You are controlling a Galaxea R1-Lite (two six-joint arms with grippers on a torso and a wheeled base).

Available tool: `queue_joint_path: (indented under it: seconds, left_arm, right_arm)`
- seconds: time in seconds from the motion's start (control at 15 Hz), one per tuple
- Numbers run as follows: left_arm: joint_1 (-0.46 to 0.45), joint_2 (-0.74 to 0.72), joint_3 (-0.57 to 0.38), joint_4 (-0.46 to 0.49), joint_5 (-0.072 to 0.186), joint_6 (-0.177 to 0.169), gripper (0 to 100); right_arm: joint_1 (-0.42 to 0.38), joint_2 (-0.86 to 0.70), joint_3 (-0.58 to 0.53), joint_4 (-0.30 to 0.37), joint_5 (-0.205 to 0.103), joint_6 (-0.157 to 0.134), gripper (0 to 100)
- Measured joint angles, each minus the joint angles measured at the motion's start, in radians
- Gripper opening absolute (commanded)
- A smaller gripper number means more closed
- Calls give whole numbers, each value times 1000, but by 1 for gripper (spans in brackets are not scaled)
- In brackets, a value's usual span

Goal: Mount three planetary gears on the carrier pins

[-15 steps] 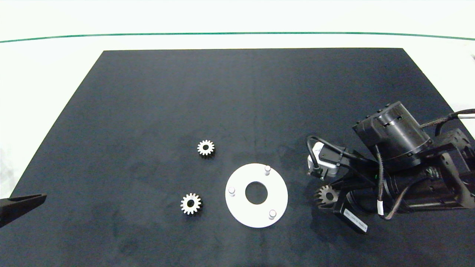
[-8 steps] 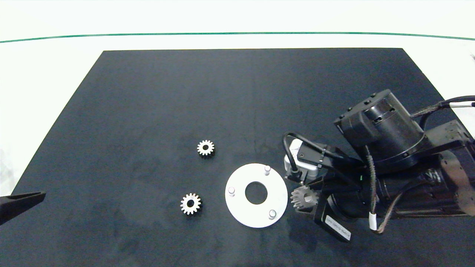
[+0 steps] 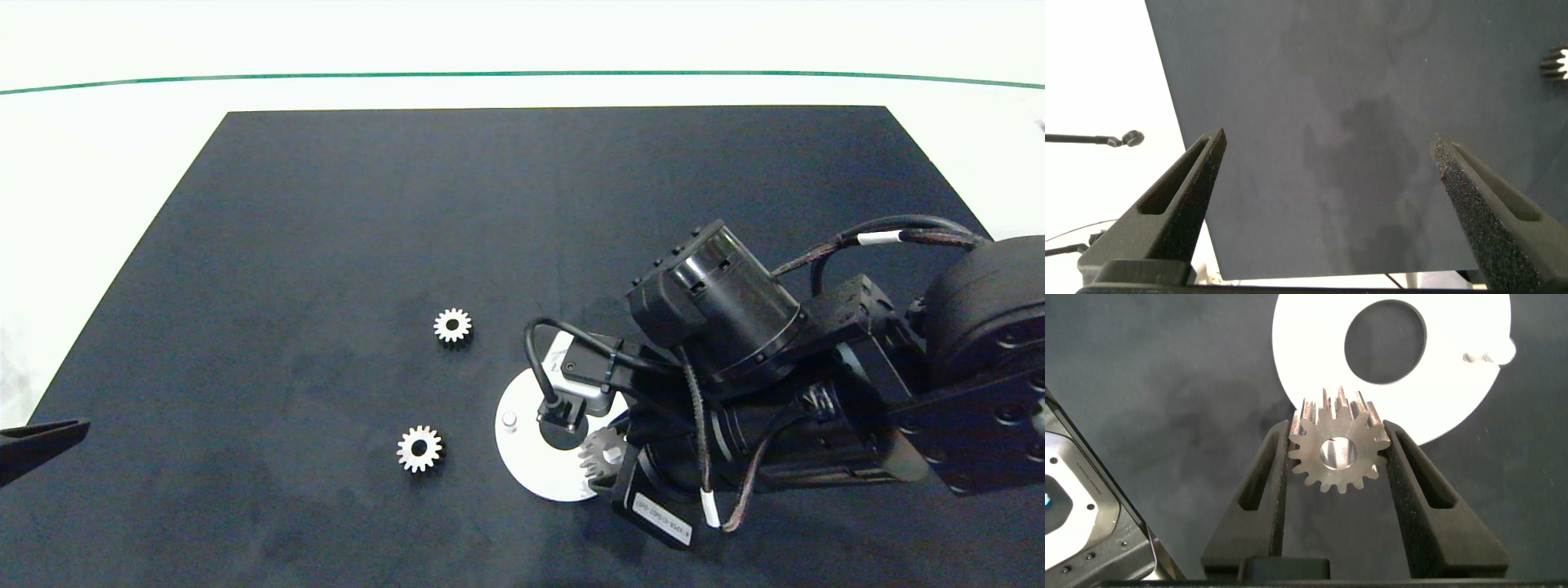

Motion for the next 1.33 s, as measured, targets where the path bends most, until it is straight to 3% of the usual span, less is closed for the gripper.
queue_joint_path:
  seconds: [0.27,1.33]
  left_arm:
    - [0,0,0,0,0,0,100]
    - [-2,-1,3,0,0,0,100]
  right_arm:
    - [5,23,-5,3,-31,0,19]
    - [0,59,-11,22,-40,0,19]
